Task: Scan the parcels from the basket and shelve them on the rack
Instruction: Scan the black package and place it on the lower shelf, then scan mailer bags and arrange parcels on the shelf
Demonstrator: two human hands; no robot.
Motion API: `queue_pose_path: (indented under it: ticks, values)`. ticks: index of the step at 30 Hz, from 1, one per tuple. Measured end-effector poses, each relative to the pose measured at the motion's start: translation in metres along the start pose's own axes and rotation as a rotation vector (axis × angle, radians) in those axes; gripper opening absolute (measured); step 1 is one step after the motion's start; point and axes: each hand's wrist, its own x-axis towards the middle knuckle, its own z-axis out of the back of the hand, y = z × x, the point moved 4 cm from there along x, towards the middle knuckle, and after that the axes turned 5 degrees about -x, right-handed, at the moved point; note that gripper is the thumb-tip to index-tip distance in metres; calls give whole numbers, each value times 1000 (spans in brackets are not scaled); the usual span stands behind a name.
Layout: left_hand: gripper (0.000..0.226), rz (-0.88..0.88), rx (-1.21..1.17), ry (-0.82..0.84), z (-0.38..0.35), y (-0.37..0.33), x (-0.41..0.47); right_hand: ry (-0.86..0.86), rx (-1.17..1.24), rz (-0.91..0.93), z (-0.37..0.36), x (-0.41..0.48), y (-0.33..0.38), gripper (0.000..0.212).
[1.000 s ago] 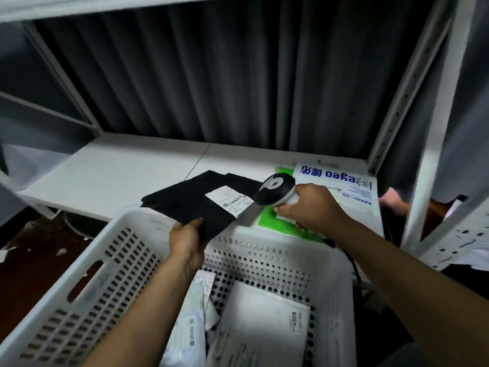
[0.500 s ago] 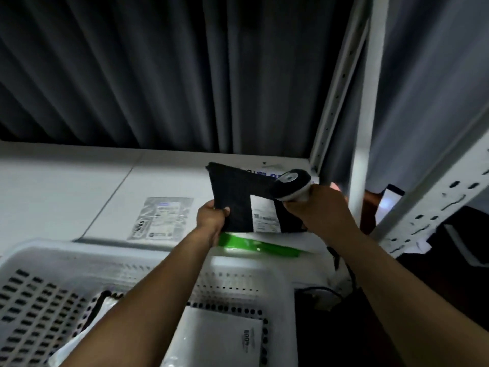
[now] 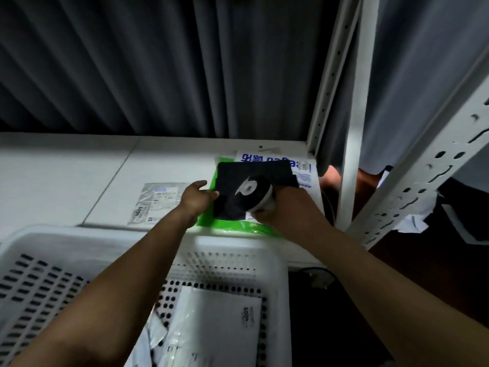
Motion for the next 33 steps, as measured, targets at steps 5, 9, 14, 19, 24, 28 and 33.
queue_pose_path:
  ticks: [5, 9, 14, 19, 24, 28, 33]
  values:
    - [39, -289, 172, 19, 41, 15, -78, 35, 18, 104, -7, -23, 38, 30]
    - [38, -590, 548, -175, 97, 72, -127, 97, -32, 224, -26, -50, 70, 20]
    - [38, -302, 695, -135, 122, 184, -156, 308, -174, 306, -70, -74, 88, 21]
    - [59, 142, 927, 81, 120, 286, -166, 470, -180, 307, -108, -83, 86, 22]
    - [54, 290, 839, 164, 114, 330, -171, 538, -205, 301, -133, -78, 82, 26]
    - [68, 365, 842, 192, 111, 349, -170, 548, -234, 294, -145, -67, 81, 24]
    - [80, 384, 791, 113, 110, 353, -164, 544, -243, 276, -149, -58, 78, 19]
